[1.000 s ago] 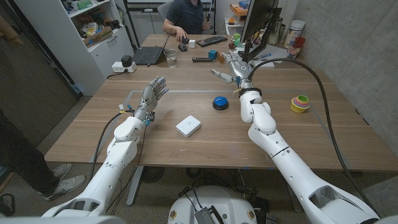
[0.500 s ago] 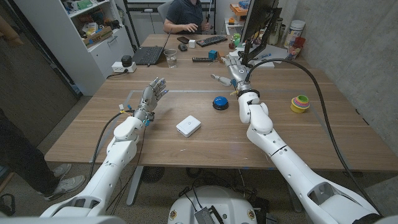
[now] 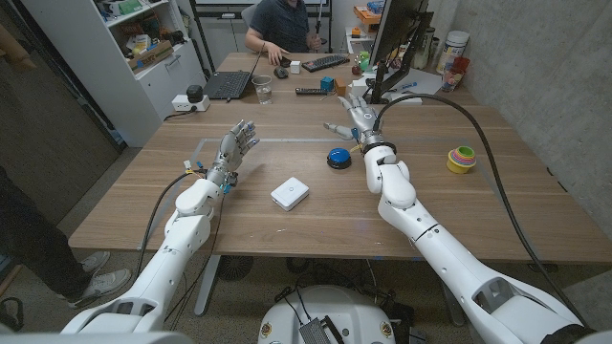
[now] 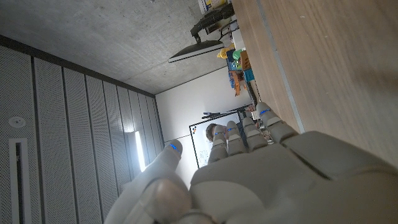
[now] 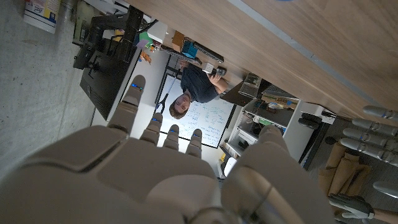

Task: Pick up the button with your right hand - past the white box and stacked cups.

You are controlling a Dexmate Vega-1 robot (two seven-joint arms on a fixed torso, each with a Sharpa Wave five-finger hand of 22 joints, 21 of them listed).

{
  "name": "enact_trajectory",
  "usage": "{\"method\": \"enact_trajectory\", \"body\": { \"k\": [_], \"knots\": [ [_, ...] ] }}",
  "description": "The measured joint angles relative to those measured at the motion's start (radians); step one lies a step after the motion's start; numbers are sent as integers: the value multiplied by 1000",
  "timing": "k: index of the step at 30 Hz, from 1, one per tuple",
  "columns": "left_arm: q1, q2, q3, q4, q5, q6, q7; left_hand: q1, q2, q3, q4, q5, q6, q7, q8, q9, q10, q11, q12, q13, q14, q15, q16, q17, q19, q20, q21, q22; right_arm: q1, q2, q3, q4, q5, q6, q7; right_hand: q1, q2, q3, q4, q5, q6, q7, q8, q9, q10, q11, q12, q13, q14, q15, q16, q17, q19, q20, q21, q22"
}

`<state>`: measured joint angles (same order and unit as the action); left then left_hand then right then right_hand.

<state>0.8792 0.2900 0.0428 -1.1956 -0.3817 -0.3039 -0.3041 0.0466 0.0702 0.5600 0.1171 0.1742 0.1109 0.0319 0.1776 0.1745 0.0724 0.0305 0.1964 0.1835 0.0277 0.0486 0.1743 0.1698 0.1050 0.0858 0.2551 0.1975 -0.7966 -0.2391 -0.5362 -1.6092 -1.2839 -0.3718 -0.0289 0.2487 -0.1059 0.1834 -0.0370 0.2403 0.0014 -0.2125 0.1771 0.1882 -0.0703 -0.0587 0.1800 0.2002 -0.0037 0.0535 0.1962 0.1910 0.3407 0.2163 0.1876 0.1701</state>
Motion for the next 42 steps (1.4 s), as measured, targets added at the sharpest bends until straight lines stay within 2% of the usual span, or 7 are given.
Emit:
{"method": "enact_trajectory", "body": {
  "k": [10, 19, 30, 42],
  "knots": [
    [-1, -1, -1, 5, 6, 2, 1, 0, 0, 0, 0, 0, 0, 0, 0, 0, 0, 0, 0, 0, 0, 0, 0, 0, 0, 0, 0, 0, 11, -9, -24, 33, -5, -2, 11, 2, -2, -3, -3, 4, -5, -5, 0, 0, 0, 0, 0, 0, 0, 0, 0, 0, 9, -2, 4, 0],
    [-1, -2, -1, 4, 9, 3, 5, 0, 0, 0, 0, 0, 0, 0, 0, 0, 0, 0, 0, 0, 0, 0, 0, 0, 0, 0, 0, 0, 18, -18, -40, 49, -10, -3, 23, 9, -9, -4, -4, 8, -5, -5, 5, 5, 0, 0, 6, 0, 8, 0, 4, 0, 36, -4, 10, 0],
    [4, -3, 3, -7, 15, 6, 11, 0, 0, 0, 0, 0, 0, 0, 0, 0, 0, 0, 0, 0, 0, 0, 0, 0, 0, 0, 0, 0, 26, -28, -56, 63, -11, 1, 78, 17, 0, -8, -8, 11, -5, -5, 5, 5, -5, 5, 6, 0, 18, 0, 4, -5, 57, -4, 14, 5],
    [10, -3, 9, -17, 20, 9, 20, 0, 0, 0, 0, 0, 0, 0, 0, 0, 0, 0, 0, 0, 0, 0, 0, 0, 0, 0, 0, 0, 35, -43, -67, 65, -5, 17, 143, 40, 7, -12, -13, 15, -18, -4, 5, 5, -20, 5, 6, 0, 27, 2, 4, -5, 111, -7, 29, 5]
  ]
}}
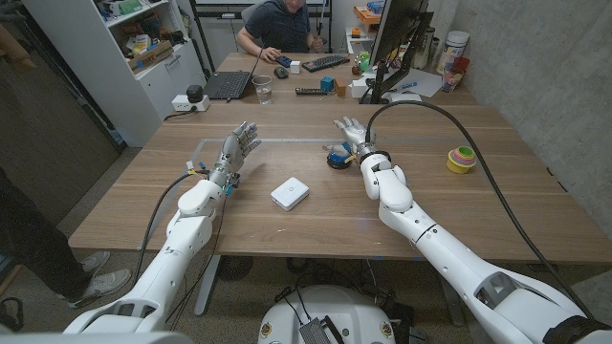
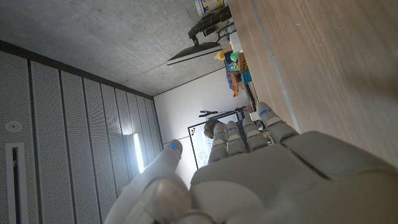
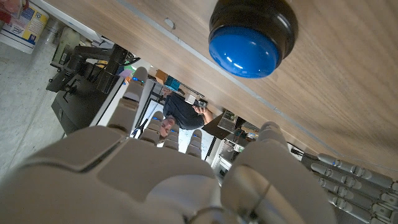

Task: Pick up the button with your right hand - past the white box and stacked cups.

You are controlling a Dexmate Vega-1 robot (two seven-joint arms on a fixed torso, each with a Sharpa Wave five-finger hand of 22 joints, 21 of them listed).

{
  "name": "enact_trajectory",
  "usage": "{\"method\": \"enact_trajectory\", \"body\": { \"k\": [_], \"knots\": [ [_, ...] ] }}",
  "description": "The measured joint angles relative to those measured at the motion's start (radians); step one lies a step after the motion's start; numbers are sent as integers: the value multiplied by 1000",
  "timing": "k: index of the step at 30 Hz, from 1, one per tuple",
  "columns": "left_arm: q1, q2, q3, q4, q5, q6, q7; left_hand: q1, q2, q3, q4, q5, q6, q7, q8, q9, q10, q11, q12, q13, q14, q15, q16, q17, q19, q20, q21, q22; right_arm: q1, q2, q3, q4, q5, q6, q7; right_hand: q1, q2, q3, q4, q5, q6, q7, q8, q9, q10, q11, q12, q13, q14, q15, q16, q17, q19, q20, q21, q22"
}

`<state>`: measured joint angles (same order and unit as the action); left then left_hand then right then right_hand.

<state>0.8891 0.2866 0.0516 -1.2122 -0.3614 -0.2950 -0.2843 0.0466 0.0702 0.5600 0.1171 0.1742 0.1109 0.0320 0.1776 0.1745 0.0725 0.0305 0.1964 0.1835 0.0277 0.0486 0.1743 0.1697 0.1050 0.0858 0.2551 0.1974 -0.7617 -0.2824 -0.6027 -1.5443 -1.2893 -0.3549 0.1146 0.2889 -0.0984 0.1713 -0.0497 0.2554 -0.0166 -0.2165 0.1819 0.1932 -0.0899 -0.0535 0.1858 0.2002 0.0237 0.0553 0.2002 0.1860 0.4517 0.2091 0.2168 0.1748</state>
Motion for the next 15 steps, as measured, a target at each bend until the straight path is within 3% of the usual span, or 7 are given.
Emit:
{"method": "enact_trajectory", "body": {
  "k": [15],
  "knots": [
    [3, 0, 2, -7, 3, 6, 7, 0, 0, 0, 0, 0, 0, 0, 0, 0, 0, 0, 0, 0, 0, 0, 0, 0, 0, 0, 0, 0, 16, -13, -15, 4, 2, 30, 74, 52, 11, 7, -24, 3, -25, 0, 0, 5, -20, 0, 8, 0, 27, -2, 4, 0, 87, -2, 6, -3]
  ]
}}
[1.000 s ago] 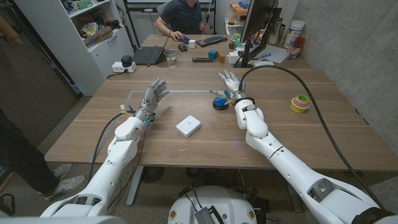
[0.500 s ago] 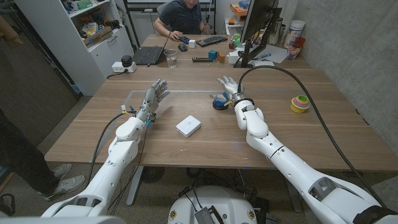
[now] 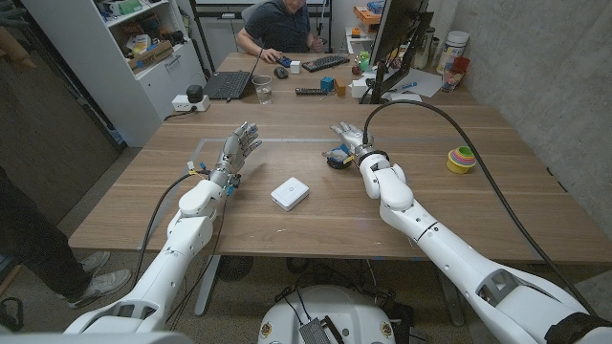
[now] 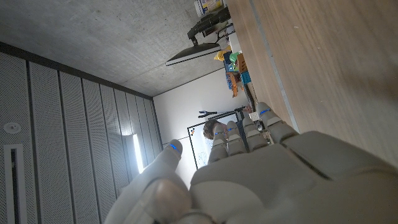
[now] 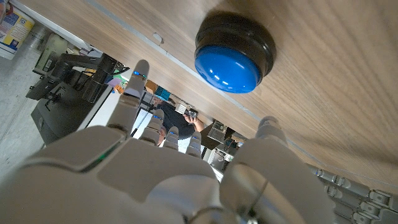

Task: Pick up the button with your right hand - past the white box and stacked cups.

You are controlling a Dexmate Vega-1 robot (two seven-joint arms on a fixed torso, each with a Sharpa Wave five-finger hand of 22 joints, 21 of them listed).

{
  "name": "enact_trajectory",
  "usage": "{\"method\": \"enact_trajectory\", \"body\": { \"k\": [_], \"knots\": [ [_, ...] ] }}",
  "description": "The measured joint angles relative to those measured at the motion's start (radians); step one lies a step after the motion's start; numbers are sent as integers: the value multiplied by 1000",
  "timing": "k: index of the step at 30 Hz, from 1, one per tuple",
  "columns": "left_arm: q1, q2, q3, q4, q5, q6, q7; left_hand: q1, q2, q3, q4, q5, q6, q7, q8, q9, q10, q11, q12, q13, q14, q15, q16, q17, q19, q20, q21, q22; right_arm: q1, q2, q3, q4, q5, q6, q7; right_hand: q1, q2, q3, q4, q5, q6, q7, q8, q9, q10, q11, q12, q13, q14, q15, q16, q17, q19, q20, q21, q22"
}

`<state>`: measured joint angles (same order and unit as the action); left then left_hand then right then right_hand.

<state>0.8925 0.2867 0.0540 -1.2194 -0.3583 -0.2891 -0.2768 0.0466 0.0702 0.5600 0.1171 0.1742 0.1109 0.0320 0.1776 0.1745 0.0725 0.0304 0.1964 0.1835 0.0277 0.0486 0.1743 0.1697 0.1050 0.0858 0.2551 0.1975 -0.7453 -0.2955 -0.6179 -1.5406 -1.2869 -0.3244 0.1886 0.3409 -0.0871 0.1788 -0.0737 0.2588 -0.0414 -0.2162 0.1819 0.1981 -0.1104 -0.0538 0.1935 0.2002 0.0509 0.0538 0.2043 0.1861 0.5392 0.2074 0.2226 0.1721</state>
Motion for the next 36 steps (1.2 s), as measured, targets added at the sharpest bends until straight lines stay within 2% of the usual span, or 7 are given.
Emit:
{"method": "enact_trajectory", "body": {
  "k": [4, 11, 22, 24, 29, 36],
  "knots": [
    [-4, 0, 0, 8, 0, 0, 0, 0, 0, 0, 0, 0, 0, 0, 0, 0, 0, 0, 0, 0, 0, 0, 0, 0, 0, 0, 0, 0, 3, 0, -2, 3, 0, 8, 16, 14, -1, 1, -7, 0, 0, 0, 8, 0, 9, 2, 4, 0, 13, -2, 6, 0, 27, 1, 8, 0],
    [-18, -3, 2, 28, 0, 0, -1, 0, 0, 0, 0, 0, 0, 0, 0, 0, 0, 0, 0, 0, 0, 0, 0, 0, 0, 0, 0, 0, 21, -1, -15, 20, 1, 22, 39, 25, -1, -3, -11, 0, 0, 0, 8, 0, 20, 2, 8, 0, 32, -4, 8, 0, 61, 0, 8, 0],
    [-44, -11, 2, 74, 2, -11, -16, 0, 0, 0, 0, 0, 0, 0, 0, 0, 0, 0, 0, 0, 0, 0, 0, 0, 0, 0, 0, 0, 46, 0, -36, 49, 2, 45, 67, 40, 2, -3, -19, 0, 0, 0, 8, 0, 19, 2, 8, 0, 43, -8, 7, 0, 98, 1, 16, 0],
    [-48, -12, 2, 79, 2, -13, -17, 0, 0, 0, 0, 0, 0, 0, 0, 0, 0, 0, 0, 0, 0, 0, 0, 0, 0, 0, 0, 0, 47, 0, -37, 50, 2, 47, 68, 42, 3, -3, -19, 0, 0, 0, 15, 0, 28, 3, 8, 0, 46, -11, 7, 0, 104, 1, 16, 0],
    [-63, -16, 2, 105, 3, -21, -27, 0, 0, 0, 0, 0, 0, 0, 0, 0, 0, 0, 0, 0, 0, 0, 0, 0, 0, 0, 0, 0, 57, 3, -42, 63, 4, 54, 71, 49, 10, -3, -19, 0, 32, -2, 26, 4, 52, -1, 16, 0, 77, -21, 14, 0, 162, -2, 18, -5],
    [-83, -23, 0, 138, 5, -34, -43, 0, 0, 0, 0, 0, 0, 0, 0, 0, 0, 0, 0, 0, 0, 0, 0, 0, 0, 0, 0, 0, 74, 8, -47, 87, 17, 67, 70, 53, 44, 0, -16, 0, 100, -2, 44, 4, 95, -5, 31, 0, 119, -34, 19, 3, 254, -7, 23, -5]
  ]
}}
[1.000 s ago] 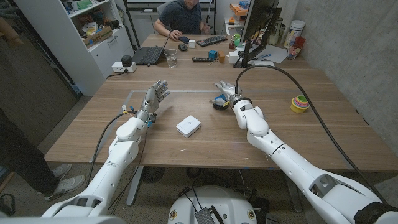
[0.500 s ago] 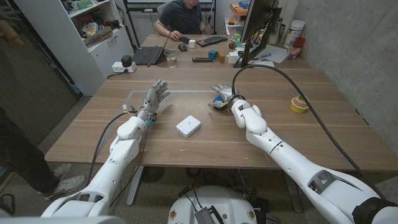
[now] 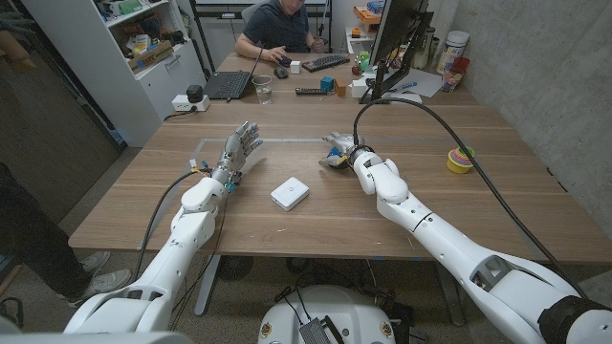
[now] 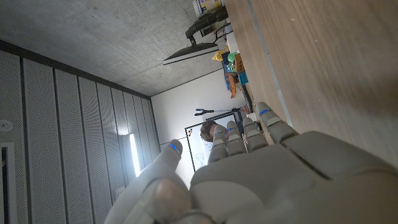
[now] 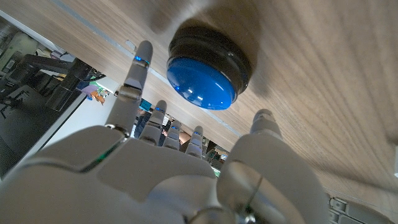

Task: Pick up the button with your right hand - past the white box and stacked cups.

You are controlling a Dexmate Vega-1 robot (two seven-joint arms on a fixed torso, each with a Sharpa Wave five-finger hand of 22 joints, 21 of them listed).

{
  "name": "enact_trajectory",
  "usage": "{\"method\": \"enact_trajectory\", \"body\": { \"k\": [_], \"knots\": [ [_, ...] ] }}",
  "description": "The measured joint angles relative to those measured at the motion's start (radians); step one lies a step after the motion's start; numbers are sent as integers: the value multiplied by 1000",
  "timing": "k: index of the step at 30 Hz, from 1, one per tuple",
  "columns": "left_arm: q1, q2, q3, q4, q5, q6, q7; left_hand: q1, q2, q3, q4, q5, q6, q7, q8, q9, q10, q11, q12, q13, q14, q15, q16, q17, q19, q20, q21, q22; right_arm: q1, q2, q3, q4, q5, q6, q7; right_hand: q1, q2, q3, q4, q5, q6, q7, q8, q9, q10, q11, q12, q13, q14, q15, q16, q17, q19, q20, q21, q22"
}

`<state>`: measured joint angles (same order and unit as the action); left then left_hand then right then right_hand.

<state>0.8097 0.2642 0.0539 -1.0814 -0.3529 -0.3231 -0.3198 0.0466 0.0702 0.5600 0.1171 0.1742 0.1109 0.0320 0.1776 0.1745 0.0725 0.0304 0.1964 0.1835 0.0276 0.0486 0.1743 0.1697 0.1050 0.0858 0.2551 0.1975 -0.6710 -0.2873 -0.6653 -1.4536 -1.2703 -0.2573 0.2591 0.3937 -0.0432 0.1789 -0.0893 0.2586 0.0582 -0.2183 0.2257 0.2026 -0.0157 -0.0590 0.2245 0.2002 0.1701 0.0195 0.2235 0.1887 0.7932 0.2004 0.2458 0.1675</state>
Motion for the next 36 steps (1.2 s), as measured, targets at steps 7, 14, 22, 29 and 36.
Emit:
{"method": "enact_trajectory", "body": {
  "k": [7, 14, 22, 29, 36],
  "knots": [
    [-13, -5, -2, 20, 3, -13, -10, 0, 0, 0, 0, 0, 0, 0, 0, 0, 0, 0, 0, 0, 0, 0, 0, 0, 0, 0, 0, 0, 14, 5, -1, 21, 18, 10, -3, 2, 10, 1, 1, 0, 25, 0, 4, 0, 2, -2, 0, 0, 12, -2, 4, 0, 32, -15, 0, 0],
    [-21, -8, -4, 32, 4, -20, -14, 0, 0, 0, 0, 0, -4, -4, 0, 0, 0, 0, 0, 0, 0, 0, 0, 0, 0, 0, 0, 0, 21, 7, -1, 31, 40, 16, 1, 58, 15, 0, -22, 14, 78, -3, 4, 0, 20, -5, 0, 0, 81, -34, 4, -2, 161, -159, -1, -7],
    [-26, -12, -5, 39, 9, -28, -17, 0, 0, 0, 0, 0, -4, -4, 0, 0, 0, 0, 0, 0, 0, 0, 0, 0, 0, 0, 0, 0, 30, 13, 12, 48, 67, 17, -15, 219, 0, 9, -63, 70, 152, -2, 0, 0, 105, -11, 7, 0, 203, -62, 13, 7, 274, -334, -20, 1],
    [-27, -13, -5, 39, 14, -34, -16, 0, 0, -3, -3, 0, -4, -4, 0, 0, 0, 0, 0, 0, 0, 0, 0, 0, 0, 0, 0, 0, 29, 16, 17, 56, 85, 22, -42, 366, -10, 5, -68, 142, 340, 12, 36, 0, 287, 12, 44, 5, 332, -67, 38, 21, 287, -370, -34, 5],
    [-24, -14, -4, 29, 18, -37, -10, 0, 0, -3, -3, 0, -4, -4, 0, 0, 0, 0, 0, 0, 0, 0, 0, 0, 0, 0, 0, 0, 17, 15, 24, 61, 95, 24, -117, 435, -55, -2, -62, 195, 570, 128, 61, -2, 475, 48, 81, 21, 491, -79, 78, 36, 287, -370, -41, 14]
  ]
}}
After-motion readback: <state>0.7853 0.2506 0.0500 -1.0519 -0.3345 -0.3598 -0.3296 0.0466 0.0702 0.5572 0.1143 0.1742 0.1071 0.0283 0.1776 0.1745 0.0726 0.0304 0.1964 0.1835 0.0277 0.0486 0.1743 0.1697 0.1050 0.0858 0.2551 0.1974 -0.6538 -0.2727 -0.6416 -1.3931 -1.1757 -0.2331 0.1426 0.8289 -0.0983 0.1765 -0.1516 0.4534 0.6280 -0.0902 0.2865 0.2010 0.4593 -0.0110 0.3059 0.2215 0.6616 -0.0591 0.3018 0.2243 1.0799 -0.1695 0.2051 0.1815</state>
